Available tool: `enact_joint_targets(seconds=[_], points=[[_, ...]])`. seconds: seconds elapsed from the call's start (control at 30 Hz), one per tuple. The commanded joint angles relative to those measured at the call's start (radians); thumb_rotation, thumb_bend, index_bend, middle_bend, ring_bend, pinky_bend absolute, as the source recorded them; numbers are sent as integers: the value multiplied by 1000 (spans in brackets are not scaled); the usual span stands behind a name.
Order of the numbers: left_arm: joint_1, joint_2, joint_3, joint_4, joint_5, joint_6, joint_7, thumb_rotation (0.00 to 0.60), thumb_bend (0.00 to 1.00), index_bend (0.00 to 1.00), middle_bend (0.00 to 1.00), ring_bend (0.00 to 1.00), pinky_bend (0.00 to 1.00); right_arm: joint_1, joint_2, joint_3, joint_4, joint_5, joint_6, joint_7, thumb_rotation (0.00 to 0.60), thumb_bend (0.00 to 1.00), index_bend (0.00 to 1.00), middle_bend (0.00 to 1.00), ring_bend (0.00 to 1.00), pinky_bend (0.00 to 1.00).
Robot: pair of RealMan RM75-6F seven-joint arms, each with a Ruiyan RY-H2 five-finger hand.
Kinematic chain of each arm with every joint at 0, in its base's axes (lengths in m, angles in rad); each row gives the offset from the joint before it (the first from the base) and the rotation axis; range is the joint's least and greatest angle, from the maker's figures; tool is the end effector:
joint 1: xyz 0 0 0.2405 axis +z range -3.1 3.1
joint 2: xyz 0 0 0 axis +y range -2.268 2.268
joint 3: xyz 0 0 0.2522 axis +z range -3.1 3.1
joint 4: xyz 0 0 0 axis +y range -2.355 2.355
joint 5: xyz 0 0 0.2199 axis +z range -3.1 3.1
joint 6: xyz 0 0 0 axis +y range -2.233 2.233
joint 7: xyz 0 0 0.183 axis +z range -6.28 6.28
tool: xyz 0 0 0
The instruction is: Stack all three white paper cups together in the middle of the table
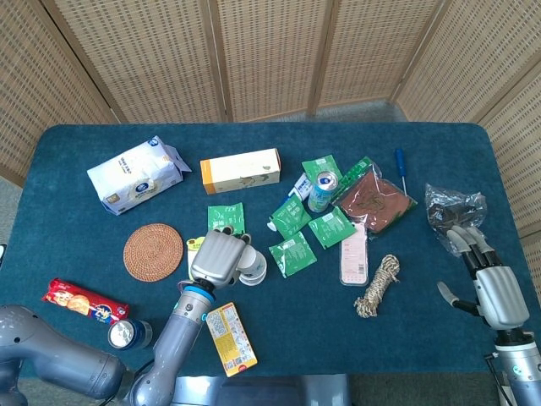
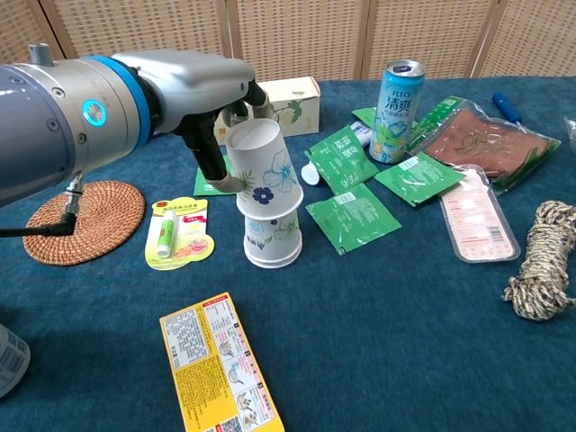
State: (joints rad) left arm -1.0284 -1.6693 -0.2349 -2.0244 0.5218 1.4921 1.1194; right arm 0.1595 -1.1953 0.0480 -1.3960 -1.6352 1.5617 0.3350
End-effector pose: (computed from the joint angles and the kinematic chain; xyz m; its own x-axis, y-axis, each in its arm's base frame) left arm -0.0056 0.3068 -0.0380 0.6072 0.2354 0.7588 0.7824 -0.3436 -0.5194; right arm -0.3022 -0.2441 0.1464 0.2092 0.0515 0.9765 -0.9516 -0.2193 0.2155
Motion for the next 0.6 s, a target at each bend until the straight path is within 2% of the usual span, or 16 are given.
enact_joint_targets(seconds=[0.03,0.3,0.47,0.6], points=[[2,-1,11,10,8,-2,0,600,281,322,379,175,437,0,0,0,0,-1,-1,-1,600,327,33,0,0,190],[7,0,19,17,11,-10,-6,600,274,249,29,24,374,-1,0,0,1,-1,1,0,600,327,32,0,0,190],[13,10,24,10,20,-16,-17,600,273,211,0,0,351,-1,0,-1,1,-2,1,-1,600,327,34,0,0,190],[32,42,32,-26,42,-22,-45,600,271,110,0,0,320,-1,1,-1,1,-2,1,0,600,327,33,0,0,190]])
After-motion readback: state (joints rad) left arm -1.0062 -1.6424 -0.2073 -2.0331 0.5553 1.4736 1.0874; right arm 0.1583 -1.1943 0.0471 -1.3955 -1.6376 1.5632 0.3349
